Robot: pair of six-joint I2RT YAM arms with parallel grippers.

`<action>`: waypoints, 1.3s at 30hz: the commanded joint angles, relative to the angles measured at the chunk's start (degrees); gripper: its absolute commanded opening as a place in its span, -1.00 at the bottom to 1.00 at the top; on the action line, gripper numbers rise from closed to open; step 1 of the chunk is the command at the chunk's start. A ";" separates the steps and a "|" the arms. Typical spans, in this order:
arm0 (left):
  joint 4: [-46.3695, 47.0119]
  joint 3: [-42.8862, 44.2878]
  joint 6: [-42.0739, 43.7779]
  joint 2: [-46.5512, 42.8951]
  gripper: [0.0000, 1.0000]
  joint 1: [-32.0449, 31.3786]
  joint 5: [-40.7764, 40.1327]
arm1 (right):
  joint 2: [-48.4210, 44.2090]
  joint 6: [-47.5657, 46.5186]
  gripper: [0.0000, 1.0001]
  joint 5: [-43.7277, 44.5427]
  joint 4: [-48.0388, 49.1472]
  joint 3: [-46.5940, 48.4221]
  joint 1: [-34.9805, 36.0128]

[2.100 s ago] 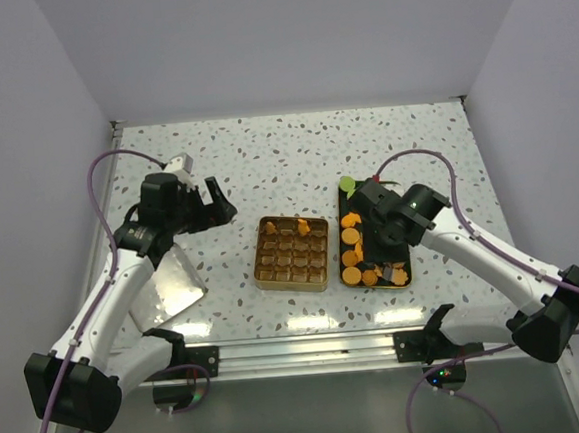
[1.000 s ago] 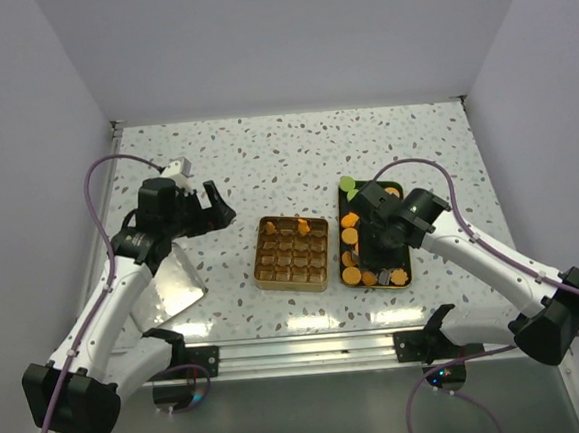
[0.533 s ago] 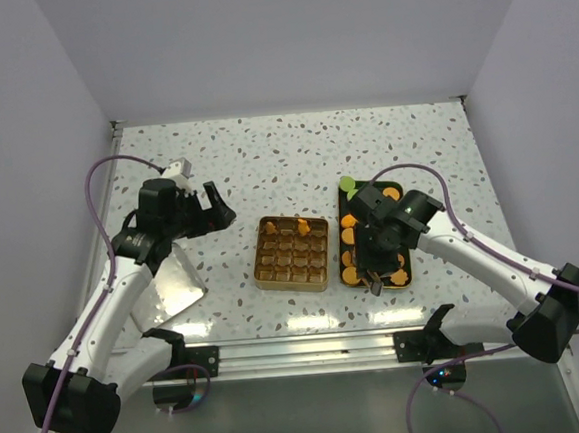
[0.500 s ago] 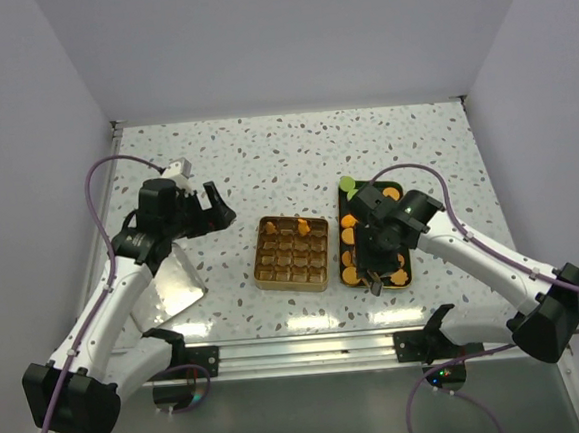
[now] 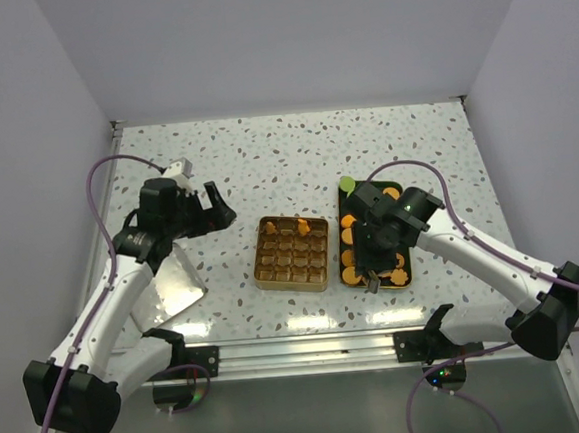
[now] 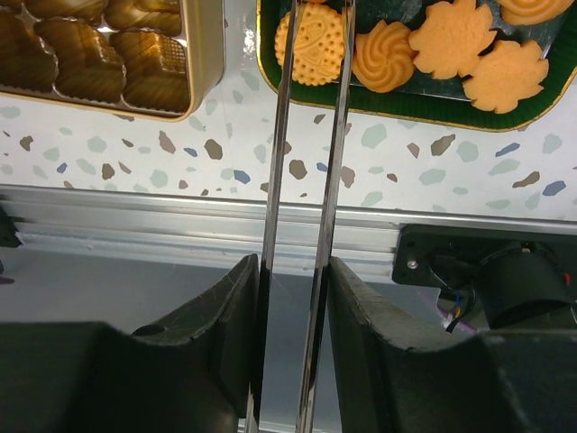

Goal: Pack the cookies

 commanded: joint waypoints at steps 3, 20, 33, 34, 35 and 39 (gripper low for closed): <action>2.93 -0.01 0.80 0.71 1.00 -0.31 0.47 | -0.75 0.57 -0.27 -1.87 1.55 1.84 1.04; 3.46 1.40 1.33 2.91 1.00 -0.31 0.82 | -1.02 -0.92 -0.74 -3.19 3.04 2.80 1.13; 4.25 1.48 1.42 3.44 1.00 -0.31 0.82 | -0.14 -2.33 -0.87 1.20 -3.02 10.27 1.13; 4.34 1.40 1.42 3.53 1.00 -0.31 0.82 | -0.05 -2.33 -0.87 1.38 -3.29 10.71 1.21; 4.34 1.40 1.50 3.53 1.00 -0.31 0.82 | 0.21 -2.50 -0.87 1.73 -3.55 11.06 1.13; 4.43 1.48 1.51 3.53 1.00 -0.31 0.65 | 1.52 -2.77 -0.88 2.96 -4.95 14.40 1.13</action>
